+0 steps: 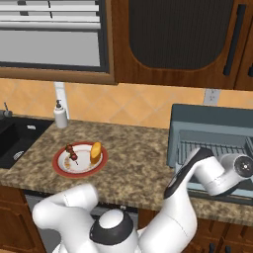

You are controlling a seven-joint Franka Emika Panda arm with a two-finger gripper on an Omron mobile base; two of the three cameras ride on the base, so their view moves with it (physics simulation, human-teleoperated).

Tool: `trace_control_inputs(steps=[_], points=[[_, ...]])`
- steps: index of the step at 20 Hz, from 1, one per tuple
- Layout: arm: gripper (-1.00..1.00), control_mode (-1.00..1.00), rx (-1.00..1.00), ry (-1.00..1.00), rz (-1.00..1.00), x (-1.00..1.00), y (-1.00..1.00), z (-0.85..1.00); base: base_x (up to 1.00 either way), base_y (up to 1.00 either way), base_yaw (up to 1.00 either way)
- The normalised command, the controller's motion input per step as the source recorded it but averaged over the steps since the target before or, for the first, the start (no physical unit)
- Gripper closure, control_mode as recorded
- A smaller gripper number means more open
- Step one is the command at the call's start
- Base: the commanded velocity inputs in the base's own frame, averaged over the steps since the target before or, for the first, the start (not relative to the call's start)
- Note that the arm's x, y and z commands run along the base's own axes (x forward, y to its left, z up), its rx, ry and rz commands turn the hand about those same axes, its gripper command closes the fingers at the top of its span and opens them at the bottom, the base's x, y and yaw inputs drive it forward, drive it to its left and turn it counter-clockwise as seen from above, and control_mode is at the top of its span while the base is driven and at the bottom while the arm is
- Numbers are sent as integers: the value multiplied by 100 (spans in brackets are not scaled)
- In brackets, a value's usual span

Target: Pick up the kebab skewer and baguette bread, and place them inside the toaster oven. Close the toaster oven door and start by setting the timer.

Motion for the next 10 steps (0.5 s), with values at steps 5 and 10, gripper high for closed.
trace_control_inputs(steps=[5, 10], points=[[-100, -100, -2, 9, 0, -56, 0, -61, 0, 0, 0], [-100, -100, -1, 3, 0, -77, 0, -30, 0, 0, 0]])
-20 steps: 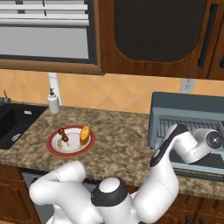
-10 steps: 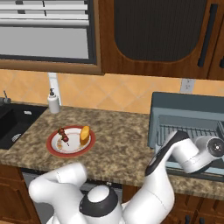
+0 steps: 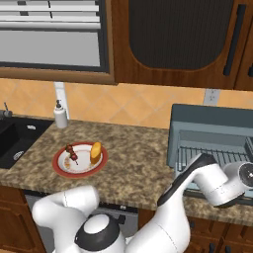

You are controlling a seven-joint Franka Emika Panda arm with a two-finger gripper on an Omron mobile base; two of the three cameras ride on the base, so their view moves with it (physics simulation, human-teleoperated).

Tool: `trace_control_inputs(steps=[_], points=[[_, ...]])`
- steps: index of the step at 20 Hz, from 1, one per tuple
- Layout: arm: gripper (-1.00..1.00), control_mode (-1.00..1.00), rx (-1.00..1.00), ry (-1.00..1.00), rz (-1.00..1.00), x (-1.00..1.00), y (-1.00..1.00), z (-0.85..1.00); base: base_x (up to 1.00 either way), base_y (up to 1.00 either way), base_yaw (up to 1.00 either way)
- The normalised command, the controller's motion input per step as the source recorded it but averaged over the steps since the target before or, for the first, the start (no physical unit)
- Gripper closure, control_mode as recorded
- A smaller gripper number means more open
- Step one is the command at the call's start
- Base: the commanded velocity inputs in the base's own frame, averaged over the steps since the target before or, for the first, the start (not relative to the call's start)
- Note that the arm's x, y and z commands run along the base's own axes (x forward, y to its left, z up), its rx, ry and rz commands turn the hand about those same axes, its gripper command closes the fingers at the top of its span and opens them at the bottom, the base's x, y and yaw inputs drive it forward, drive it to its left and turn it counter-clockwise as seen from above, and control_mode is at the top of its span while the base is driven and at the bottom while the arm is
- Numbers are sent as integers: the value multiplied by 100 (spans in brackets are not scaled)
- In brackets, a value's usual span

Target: Pick up the kebab skewer and baguette bread, and place them inside the toaster oven. Close the toaster oven door and start by setting the timer.

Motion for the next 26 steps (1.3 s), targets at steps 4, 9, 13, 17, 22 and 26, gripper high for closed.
trace_control_inputs(steps=[4, 9, 13, 17, 22, 26], points=[[-100, -100, 0, 0, 0, -51, 0, 24, 0, 0, 0], [-100, -100, 0, 2, 0, -4, 19, 78, 0, 0, 0], [-100, -100, 0, 5, 0, -2, 74, 32, 0, 0, 0], [-100, -100, -2, 10, 0, -18, 95, 21, 0, 0, 0], [-100, -100, -8, 10, 0, -27, 100, 21, 0, 0, 0], [-100, -100, -13, 13, 0, -24, 100, 22, 0, 0, 0]])
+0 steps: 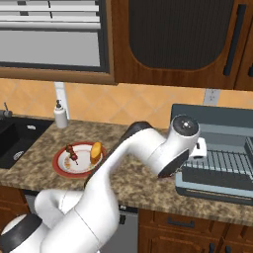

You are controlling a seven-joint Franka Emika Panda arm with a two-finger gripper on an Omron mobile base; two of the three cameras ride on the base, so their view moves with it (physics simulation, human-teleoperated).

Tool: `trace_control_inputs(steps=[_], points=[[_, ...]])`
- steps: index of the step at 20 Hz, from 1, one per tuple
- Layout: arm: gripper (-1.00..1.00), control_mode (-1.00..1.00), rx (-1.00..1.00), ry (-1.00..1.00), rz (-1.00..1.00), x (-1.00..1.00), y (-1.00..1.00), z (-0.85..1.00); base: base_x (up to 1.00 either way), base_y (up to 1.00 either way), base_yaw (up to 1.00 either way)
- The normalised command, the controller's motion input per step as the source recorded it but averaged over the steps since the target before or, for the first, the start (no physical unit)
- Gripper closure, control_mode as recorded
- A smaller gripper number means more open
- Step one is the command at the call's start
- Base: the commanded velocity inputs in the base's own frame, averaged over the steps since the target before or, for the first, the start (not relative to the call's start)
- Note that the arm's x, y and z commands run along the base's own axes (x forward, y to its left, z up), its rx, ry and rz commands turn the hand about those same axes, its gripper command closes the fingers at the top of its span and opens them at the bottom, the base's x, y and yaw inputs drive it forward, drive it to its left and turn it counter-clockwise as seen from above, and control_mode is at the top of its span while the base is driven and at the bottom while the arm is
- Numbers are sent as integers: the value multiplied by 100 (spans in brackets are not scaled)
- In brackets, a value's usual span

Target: Pick up the kebab skewer and baguette bread, and place them inside the toaster oven. Close the toaster oven door and start by setting the timer.

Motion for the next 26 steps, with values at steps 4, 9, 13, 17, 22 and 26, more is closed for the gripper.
trace_control_inputs(steps=[4, 9, 13, 17, 22, 26], points=[[-100, -100, -16, 18, 0, -6, 100, 12, 0, 0, 0], [-100, -100, -9, 20, 0, 0, 100, 6, 0, 0, 0], [-100, -100, -1, 21, 0, 0, 99, 0, 0, 0, 0], [-100, -100, 6, 17, 0, 0, 89, 0, 0, 0, 0], [-100, -100, 2, 15, 0, 30, 75, 0, 0, 0, 0], [-100, -100, 5, 15, 0, 65, 27, -7, 0, 0, 0]])
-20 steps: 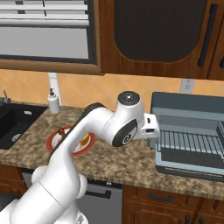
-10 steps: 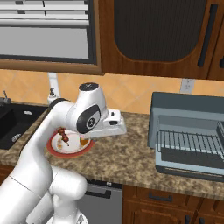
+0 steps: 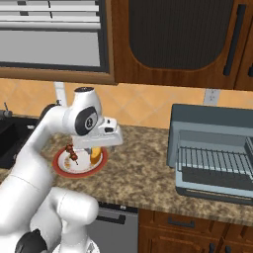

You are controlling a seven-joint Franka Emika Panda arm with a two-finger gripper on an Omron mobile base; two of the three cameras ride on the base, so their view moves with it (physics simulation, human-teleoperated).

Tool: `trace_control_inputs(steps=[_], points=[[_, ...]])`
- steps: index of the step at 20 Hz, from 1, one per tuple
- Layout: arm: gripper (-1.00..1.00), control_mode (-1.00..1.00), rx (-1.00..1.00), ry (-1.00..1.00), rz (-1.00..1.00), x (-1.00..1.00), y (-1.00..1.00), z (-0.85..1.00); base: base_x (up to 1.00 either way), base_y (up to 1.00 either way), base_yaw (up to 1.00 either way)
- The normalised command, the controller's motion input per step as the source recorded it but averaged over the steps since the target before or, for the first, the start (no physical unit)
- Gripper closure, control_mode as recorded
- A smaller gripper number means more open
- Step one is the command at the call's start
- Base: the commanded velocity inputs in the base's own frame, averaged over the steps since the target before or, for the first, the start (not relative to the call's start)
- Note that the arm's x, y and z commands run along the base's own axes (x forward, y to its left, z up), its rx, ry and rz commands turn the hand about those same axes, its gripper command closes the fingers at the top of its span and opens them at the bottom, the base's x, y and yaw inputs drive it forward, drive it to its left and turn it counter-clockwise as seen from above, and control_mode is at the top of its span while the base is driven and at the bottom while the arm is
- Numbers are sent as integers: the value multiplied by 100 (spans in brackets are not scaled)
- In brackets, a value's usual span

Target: Pick up the kebab skewer and baguette bread, and place them inside the toaster oven. Close the toaster oven door and start by setting the timer.

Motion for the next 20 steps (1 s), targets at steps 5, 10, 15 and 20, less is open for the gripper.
trace_control_inputs(steps=[5, 10, 15, 20], points=[[-100, -100, 0, 12, 1, 72, 32, -15, 0, 0, 0], [-100, -100, 4, 12, 0, 46, 53, -32, 0, 0, 0], [-100, -100, 2, -2, 0, 8, 49, -48, 0, 0, 0], [-100, -100, 0, -15, 0, 30, 38, -30, 0, 0, 0]])
